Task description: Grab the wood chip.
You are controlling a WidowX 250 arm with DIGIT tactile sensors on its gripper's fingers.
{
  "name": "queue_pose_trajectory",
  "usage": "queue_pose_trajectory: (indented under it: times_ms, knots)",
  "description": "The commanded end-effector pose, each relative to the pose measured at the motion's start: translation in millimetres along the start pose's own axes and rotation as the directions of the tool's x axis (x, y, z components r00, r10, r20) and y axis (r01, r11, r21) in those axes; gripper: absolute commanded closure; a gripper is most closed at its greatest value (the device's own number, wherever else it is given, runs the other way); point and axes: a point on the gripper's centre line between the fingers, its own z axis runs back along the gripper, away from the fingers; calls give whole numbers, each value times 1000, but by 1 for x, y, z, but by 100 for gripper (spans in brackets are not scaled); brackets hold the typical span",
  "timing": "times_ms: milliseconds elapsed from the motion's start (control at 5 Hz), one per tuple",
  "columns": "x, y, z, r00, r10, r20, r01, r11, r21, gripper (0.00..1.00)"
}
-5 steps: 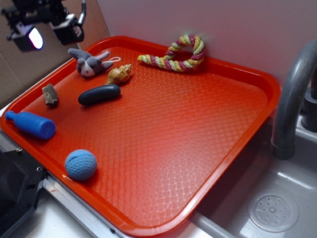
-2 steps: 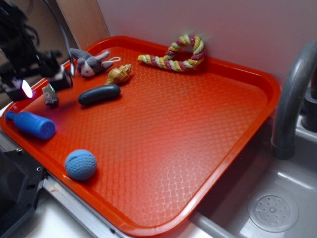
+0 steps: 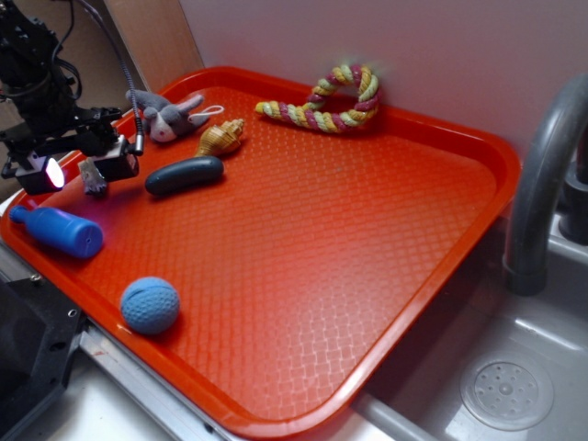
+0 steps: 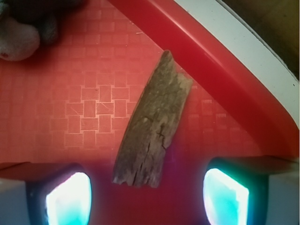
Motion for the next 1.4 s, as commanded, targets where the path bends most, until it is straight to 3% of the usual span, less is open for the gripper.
queue_pose_trajectory:
  times_ms: [0,200,400,600,800,1200]
  knots:
    - [11,18,11,999,30,42,-30,1000,-9,0]
    - [26,20,-20,997,72,20,-72,997,7,0]
    - [32,15,-22,995,94,25,-94,995,14,0]
    - [39,9,-26,992,121,29,-122,992,20,27]
    - [36,9,-24,993,110,48,-112,993,26,100]
    - [37,11,-23,990,125,68,-127,991,37,100]
